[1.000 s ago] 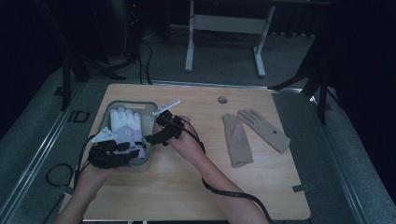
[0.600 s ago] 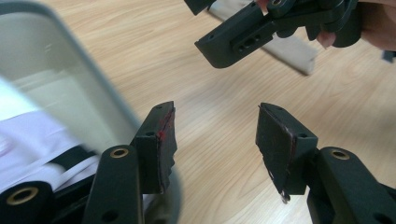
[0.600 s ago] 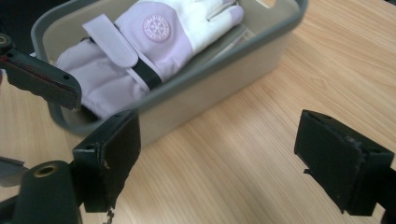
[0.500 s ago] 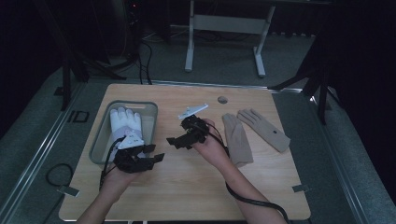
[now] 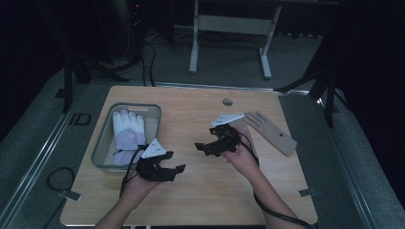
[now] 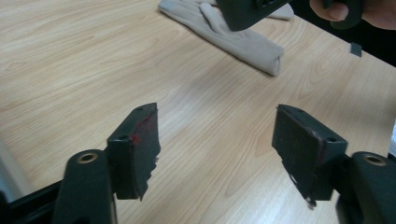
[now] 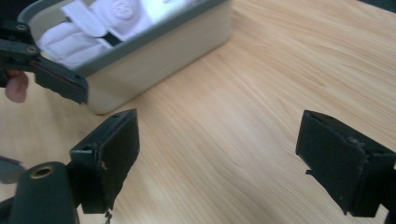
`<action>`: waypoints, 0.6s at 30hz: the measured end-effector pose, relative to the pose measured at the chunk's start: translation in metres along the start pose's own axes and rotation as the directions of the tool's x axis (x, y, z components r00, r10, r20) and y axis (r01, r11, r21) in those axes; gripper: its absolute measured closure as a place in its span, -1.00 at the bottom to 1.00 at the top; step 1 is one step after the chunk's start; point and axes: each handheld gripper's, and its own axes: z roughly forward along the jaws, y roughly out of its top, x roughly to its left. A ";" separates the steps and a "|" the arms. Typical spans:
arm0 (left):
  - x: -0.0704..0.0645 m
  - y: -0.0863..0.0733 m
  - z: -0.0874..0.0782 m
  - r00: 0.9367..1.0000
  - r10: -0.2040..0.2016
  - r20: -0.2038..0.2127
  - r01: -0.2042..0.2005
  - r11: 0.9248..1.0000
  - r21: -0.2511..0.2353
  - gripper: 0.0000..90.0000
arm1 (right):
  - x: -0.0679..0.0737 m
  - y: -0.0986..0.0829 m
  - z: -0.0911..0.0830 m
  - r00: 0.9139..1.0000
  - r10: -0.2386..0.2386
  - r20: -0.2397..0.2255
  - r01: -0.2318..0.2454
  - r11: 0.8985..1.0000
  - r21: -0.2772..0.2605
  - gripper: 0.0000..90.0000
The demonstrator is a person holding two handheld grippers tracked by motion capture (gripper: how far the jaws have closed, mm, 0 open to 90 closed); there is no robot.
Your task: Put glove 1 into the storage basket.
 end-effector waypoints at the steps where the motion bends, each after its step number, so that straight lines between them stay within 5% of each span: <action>1: 0.000 -0.001 0.002 1.000 -0.002 0.005 0.002 1.000 0.001 -0.43 | -0.004 -0.004 -0.003 1.000 0.007 0.003 -0.007 1.000 -0.008 -0.71; 18: -0.013 -0.021 0.031 0.999 0.046 0.018 -0.045 0.998 -0.043 -0.95 | -0.054 -0.057 -0.032 0.992 -0.024 0.122 0.024 1.000 -0.005 -0.45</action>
